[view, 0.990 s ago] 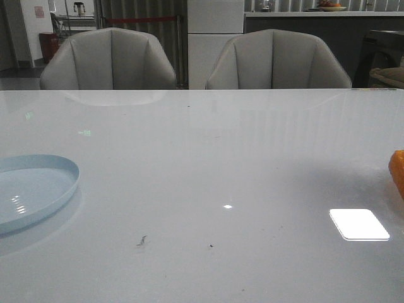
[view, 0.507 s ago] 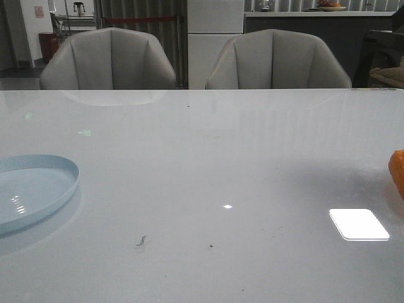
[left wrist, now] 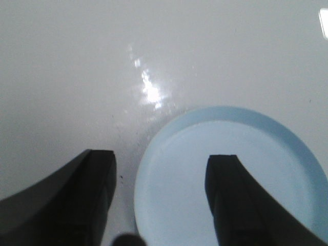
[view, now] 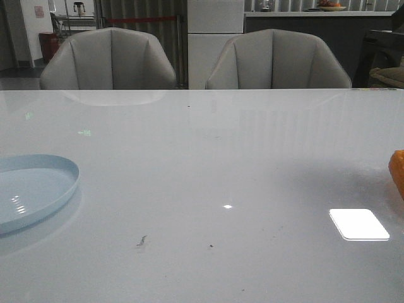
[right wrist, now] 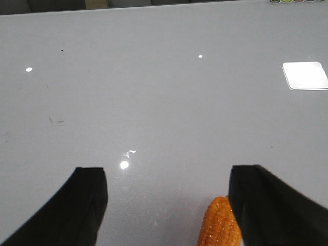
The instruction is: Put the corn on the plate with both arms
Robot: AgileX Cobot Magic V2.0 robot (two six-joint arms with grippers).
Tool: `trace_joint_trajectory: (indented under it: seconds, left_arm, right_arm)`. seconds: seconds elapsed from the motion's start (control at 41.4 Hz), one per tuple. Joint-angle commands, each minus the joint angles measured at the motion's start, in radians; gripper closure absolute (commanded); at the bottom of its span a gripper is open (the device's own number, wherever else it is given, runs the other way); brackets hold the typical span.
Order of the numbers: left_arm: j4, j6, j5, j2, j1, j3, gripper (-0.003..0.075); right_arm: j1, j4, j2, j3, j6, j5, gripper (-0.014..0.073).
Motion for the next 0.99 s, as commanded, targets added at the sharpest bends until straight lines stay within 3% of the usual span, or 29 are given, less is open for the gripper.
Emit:
trace_joint_trajectory:
  seconds: [0.0, 0.193, 0.579, 0.965]
  left_arm:
    - [-0.005, -0.011, 0.060, 0.047, 0.004, -0.105, 0.0264]
    - [-0.010, -0.011, 0.167, 0.196, 0.027, -0.262, 0.0264]
    - [-0.022, -0.011, 0.510, 0.488, 0.073, -0.511, 0.0264]
    - [-0.022, -0.011, 0.540, 0.549, 0.073, -0.517, 0.0272]
  right_arm:
    - [-0.003, -0.008, -0.017, -0.035, -0.010, -0.083, -0.0001]
    - [-0.003, -0.008, -0.017, -0.035, -0.010, -0.083, -0.0001]
    - [-0.003, -0.008, -0.017, -0.035, -0.009, -0.083, -0.0001]
    - [-0.003, -0.008, -0.017, -0.035, -0.009, -0.083, -0.0001]
